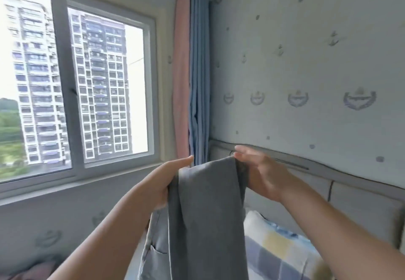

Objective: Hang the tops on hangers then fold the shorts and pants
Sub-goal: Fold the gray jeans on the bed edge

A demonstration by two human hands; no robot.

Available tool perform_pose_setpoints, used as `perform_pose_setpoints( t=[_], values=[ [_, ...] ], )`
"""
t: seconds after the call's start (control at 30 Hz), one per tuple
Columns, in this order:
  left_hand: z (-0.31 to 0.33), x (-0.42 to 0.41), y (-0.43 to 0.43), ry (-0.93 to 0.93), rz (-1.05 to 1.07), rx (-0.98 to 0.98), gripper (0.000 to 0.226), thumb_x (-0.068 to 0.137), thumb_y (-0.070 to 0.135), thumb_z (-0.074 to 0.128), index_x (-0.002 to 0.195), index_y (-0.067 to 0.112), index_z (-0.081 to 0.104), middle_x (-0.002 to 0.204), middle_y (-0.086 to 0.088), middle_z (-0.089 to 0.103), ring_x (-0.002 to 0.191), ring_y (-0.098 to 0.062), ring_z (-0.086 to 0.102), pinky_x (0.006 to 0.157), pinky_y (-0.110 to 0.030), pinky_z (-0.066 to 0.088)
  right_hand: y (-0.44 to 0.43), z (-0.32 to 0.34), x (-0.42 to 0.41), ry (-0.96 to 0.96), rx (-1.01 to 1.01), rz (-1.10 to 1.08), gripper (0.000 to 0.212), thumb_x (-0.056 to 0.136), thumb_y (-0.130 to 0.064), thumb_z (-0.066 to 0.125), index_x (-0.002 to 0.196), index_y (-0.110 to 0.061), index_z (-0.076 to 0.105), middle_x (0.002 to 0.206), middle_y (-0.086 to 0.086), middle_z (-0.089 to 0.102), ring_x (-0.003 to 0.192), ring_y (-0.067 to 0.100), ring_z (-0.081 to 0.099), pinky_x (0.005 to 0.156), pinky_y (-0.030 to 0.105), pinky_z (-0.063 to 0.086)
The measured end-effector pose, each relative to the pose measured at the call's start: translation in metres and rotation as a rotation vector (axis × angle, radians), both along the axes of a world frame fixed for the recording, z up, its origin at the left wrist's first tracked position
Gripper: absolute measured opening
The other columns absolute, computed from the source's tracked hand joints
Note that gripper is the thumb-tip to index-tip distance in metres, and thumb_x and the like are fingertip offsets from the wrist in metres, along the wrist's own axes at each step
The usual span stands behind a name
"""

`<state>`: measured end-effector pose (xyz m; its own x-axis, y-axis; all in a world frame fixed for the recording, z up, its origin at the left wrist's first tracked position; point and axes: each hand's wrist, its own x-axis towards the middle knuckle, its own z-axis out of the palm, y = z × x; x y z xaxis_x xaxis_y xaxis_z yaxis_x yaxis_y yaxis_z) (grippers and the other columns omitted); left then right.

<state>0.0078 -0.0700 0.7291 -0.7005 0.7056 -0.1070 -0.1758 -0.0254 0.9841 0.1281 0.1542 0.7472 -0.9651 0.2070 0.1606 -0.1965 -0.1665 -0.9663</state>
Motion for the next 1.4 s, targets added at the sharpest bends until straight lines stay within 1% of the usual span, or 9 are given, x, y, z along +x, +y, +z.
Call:
perform_pose_setpoints(
  t=[0.13, 0.3, 0.47, 0.6, 0.7, 0.9, 1.07, 1.23, 1.4],
  values=[
    [-0.076, -0.017, -0.054, -0.262, 0.174, 0.073, 0.05, 0.078, 0.047, 0.075, 0.098, 0.002, 0.079, 0.099, -0.016, 0.074, 0.088, -0.031, 0.074, 0.076, -0.035, 0.059, -0.027, -0.076, -0.04, -0.115, -0.111, 0.163, 0.089, 0.082, -0.015, 0.069, 0.157, -0.025, 0.024, 0.103, 0.002, 0.075, 0.08, 0.019, 0.074, 0.061, 0.03, 0.057],
    [-0.174, 0.003, -0.087, -0.368, 0.368, 0.106, 0.055, 0.075, 0.038, 0.076, 0.114, -0.002, 0.073, 0.114, -0.023, 0.071, 0.099, -0.032, 0.07, 0.093, -0.041, 0.053, -0.06, -0.175, -0.061, -0.34, -0.207, 0.28, 0.059, 0.092, -0.004, 0.06, 0.146, -0.022, 0.046, 0.099, 0.009, 0.072, 0.072, 0.018, 0.066, 0.061, 0.028, 0.057],
    [-0.254, 0.047, -0.096, -0.499, 0.618, 0.134, 0.058, 0.081, 0.015, 0.076, 0.133, 0.005, 0.052, 0.116, -0.019, 0.069, 0.094, -0.031, 0.072, 0.064, -0.037, 0.059, -0.077, -0.263, -0.056, -0.508, -0.436, 0.351, 0.053, 0.082, -0.013, 0.067, 0.135, -0.015, 0.059, 0.128, 0.014, 0.065, 0.092, 0.025, 0.069, 0.076, 0.036, 0.057],
    [-0.282, 0.075, -0.084, -0.533, 0.635, 0.126, 0.019, 0.091, 0.0, 0.056, 0.105, -0.002, 0.069, 0.086, -0.018, 0.071, 0.074, -0.028, 0.072, 0.059, -0.035, 0.058, -0.07, -0.313, -0.037, -0.622, -0.468, 0.344, 0.054, 0.08, -0.024, 0.071, 0.131, -0.017, 0.057, 0.127, 0.01, 0.065, 0.095, 0.025, 0.07, 0.08, 0.038, 0.055],
    [-0.293, 0.086, -0.057, -0.645, 0.728, 0.187, 0.017, 0.093, -0.003, 0.048, 0.099, -0.004, 0.063, 0.084, -0.018, 0.065, 0.071, -0.028, 0.066, 0.07, -0.037, 0.056, -0.057, -0.343, -0.014, -0.672, -0.333, 0.391, 0.033, 0.082, -0.033, 0.069, 0.112, -0.018, 0.068, 0.112, 0.008, 0.071, 0.092, 0.023, 0.072, 0.071, 0.036, 0.057],
    [-0.292, 0.089, 0.001, -0.808, 0.851, 0.325, 0.016, 0.099, 0.0, 0.043, 0.107, -0.002, 0.057, 0.082, -0.014, 0.061, 0.076, -0.02, 0.061, 0.086, -0.027, 0.051, -0.031, -0.394, 0.027, -0.673, -0.066, 0.361, 0.094, 0.063, -0.062, 0.084, 0.14, -0.028, 0.043, 0.132, 0.002, 0.066, 0.123, 0.023, 0.062, 0.11, 0.048, 0.041],
    [-0.289, 0.097, 0.031, -0.856, 0.885, 0.451, 0.02, 0.1, 0.0, 0.04, 0.108, -0.005, 0.057, 0.077, -0.016, 0.066, 0.071, -0.02, 0.067, 0.079, -0.026, 0.057, -0.018, -0.407, 0.03, -0.743, 0.009, 0.525, 0.068, 0.081, -0.052, 0.077, 0.139, -0.037, 0.045, 0.135, -0.014, 0.062, 0.131, 0.012, 0.052, 0.116, 0.051, 0.031],
    [-0.294, 0.102, 0.059, -0.848, 0.924, 0.574, 0.03, 0.098, -0.003, 0.033, 0.108, -0.004, 0.061, 0.087, -0.015, 0.065, 0.084, -0.022, 0.063, 0.099, -0.029, 0.048, -0.005, -0.41, 0.029, -0.772, -0.063, 0.555, 0.07, 0.072, -0.044, 0.082, 0.134, -0.029, 0.054, 0.121, -0.014, 0.071, 0.118, 0.01, 0.062, 0.098, 0.032, 0.045],
    [-0.302, 0.11, 0.081, -0.866, 0.959, 0.617, 0.03, 0.098, -0.003, 0.032, 0.099, -0.004, 0.062, 0.082, -0.016, 0.066, 0.073, -0.023, 0.068, 0.077, -0.029, 0.059, 0.008, -0.419, 0.026, -0.782, 0.08, 0.487, 0.008, 0.091, -0.03, 0.071, 0.097, -0.027, 0.066, 0.091, -0.016, 0.075, 0.088, 0.004, 0.067, 0.071, 0.022, 0.051]
  ],
)
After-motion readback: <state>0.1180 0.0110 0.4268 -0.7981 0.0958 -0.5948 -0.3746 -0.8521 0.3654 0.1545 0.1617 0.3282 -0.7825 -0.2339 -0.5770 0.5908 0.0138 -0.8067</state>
